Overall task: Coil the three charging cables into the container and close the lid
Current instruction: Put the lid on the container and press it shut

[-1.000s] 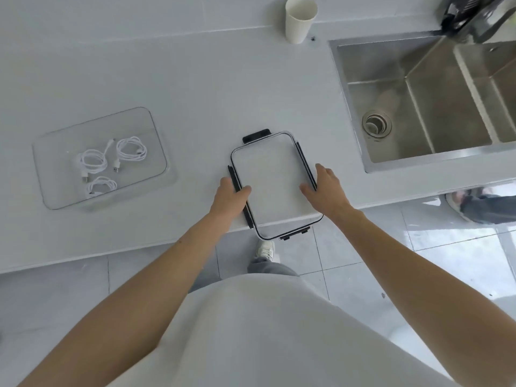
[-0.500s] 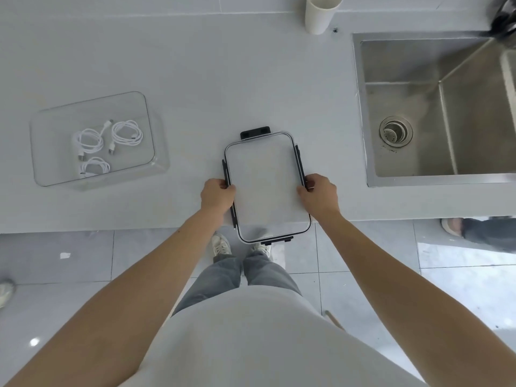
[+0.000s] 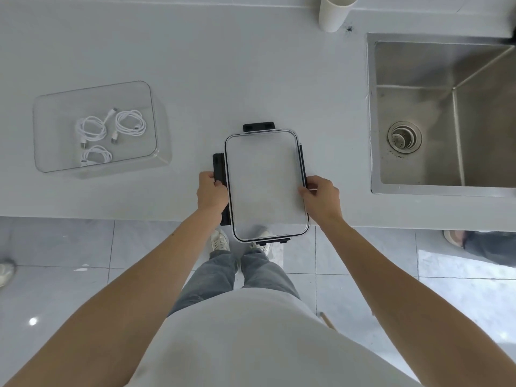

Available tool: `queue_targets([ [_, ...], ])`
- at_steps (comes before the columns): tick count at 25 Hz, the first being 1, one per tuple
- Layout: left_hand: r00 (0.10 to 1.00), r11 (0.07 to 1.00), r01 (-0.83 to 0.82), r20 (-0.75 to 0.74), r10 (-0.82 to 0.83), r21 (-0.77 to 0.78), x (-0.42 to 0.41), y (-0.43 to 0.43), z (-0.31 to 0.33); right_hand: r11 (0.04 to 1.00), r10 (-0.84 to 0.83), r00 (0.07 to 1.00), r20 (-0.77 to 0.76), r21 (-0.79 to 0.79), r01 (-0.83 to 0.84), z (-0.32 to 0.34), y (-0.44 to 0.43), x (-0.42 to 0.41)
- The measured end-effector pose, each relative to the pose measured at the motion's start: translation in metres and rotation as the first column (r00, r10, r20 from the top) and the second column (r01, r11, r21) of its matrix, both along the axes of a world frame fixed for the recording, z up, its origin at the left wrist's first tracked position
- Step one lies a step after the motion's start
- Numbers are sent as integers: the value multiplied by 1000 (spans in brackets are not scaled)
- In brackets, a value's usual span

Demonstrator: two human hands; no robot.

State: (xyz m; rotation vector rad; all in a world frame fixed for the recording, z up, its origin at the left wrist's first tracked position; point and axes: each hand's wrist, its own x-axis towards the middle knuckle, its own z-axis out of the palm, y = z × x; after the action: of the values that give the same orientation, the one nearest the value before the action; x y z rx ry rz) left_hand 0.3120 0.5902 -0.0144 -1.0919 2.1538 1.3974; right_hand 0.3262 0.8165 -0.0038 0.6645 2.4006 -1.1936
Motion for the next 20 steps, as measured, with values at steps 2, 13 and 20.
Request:
queue_targets([
  [2,998,995,-51,-44,55,86,1,2,4,1000,2,1000,-23,-25,-3,1,1,0],
  [13,908,947,-143,-343,242,288,1,-34,57,958,-33,960,-279,-281,-49,56,-39,-12],
  [20,799,859,-254,-404,445,445,21,-98,89,787,-61,904,-423,-577,-217,112,-113,-8],
])
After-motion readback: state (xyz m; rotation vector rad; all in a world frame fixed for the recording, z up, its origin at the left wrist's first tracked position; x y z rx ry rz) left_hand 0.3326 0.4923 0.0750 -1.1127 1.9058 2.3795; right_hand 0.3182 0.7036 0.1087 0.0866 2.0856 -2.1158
